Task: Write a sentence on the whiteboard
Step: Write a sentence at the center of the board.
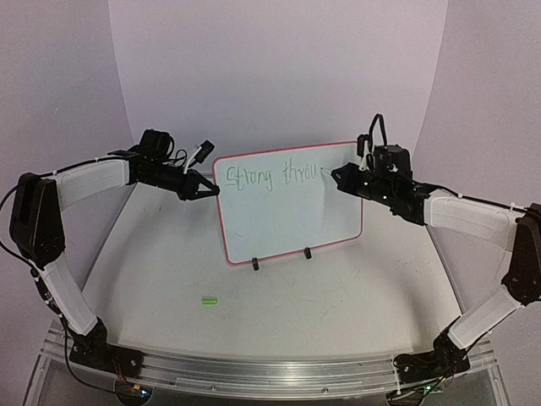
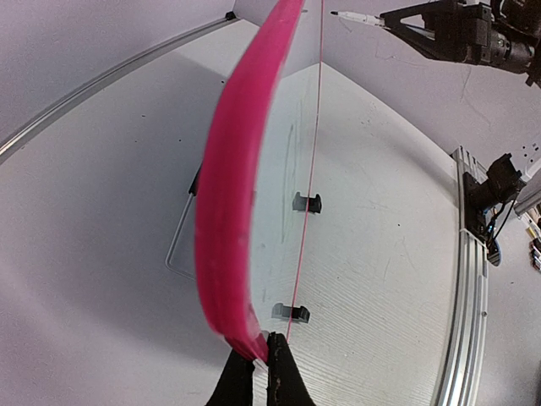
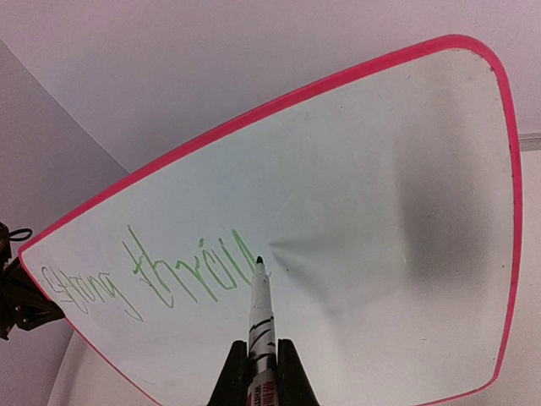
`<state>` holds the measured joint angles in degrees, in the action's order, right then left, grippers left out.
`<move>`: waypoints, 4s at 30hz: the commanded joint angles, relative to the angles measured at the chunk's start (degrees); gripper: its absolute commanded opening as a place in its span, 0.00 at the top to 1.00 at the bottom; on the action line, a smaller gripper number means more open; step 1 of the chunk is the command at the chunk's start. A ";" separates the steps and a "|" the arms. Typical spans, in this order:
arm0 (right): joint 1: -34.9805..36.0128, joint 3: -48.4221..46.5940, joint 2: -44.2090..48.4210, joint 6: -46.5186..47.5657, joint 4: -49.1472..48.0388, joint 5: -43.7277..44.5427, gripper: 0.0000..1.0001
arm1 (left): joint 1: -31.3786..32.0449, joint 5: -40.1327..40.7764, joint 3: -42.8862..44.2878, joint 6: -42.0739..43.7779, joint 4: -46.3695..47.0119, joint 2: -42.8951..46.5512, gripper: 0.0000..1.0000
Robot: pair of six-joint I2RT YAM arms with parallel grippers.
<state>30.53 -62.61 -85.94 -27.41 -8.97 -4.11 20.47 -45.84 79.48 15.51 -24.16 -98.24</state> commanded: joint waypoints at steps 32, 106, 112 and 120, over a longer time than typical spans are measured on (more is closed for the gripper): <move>-1.32 -2.71 -3.58 2.05 -1.73 -3.62 1.00 | 1.06 4.27 -0.38 4.69 -5.29 0.03 1.00; -1.16 0.41 0.16 -0.90 -1.23 -5.68 1.00 | 1.24 4.36 -0.38 4.63 -5.22 -0.03 1.00; -1.17 -0.15 4.34 -0.85 -1.65 -3.00 1.00 | 1.24 4.44 -0.47 4.71 -5.21 0.07 1.00; -3.43 0.61 7.73 0.45 -0.32 -4.95 1.00 | 1.24 4.24 -0.45 4.66 -5.22 0.14 1.00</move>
<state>28.82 -60.49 -79.75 -27.89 -9.07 -8.25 20.61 -45.70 79.48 15.49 -24.16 -98.24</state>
